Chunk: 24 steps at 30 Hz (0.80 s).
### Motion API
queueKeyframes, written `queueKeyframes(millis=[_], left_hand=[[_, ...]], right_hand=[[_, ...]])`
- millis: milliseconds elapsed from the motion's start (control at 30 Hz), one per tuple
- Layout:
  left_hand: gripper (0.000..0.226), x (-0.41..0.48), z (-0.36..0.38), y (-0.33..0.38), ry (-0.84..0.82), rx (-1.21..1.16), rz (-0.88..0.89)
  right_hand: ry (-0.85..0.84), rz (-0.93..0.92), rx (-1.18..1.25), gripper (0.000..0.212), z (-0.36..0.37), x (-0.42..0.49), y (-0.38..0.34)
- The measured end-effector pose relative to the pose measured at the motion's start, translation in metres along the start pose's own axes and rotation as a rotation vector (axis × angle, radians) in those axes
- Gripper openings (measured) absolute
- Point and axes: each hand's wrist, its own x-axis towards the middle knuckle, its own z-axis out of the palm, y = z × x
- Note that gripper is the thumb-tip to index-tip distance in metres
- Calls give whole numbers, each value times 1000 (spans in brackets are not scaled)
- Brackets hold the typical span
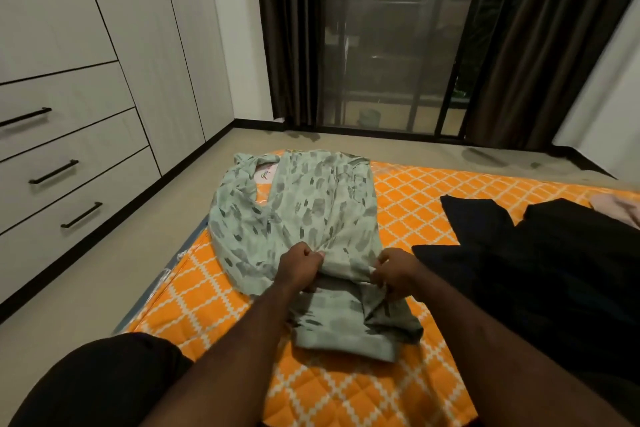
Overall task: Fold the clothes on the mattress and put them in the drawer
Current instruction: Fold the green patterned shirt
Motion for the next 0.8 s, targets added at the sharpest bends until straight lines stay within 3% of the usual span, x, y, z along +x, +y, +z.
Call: queueKeyframes(millis=[33, 133, 267, 333, 467, 533, 667, 800], left_hand=[[35, 0, -1, -1, 21, 18, -10], [44, 4, 0, -5, 73, 119, -13], [37, 9, 4, -9, 104, 213, 13], [35, 11, 9, -8, 95, 255, 44], [42, 14, 18, -3, -8, 318, 53], [46, 15, 23, -3, -47, 304, 56], [30, 15, 29, -9, 16, 135, 68], [26, 12, 27, -8, 134, 98, 134]], right_hand=[[-16, 16, -43, 17, -5, 1, 5], [-101, 70, -211, 38, -15, 5, 12], [-195, 30, -358, 47, -18, 7, 0], [-97, -86, -443, 55, -19, 17, -4], [161, -302, -286, 62, 1, 29, -13], [211, -345, -329, 72, 22, 33, -12], [-48, -248, -600, 81, 65, 32, 8], [-61, -267, -636, 81, 78, 33, 22]])
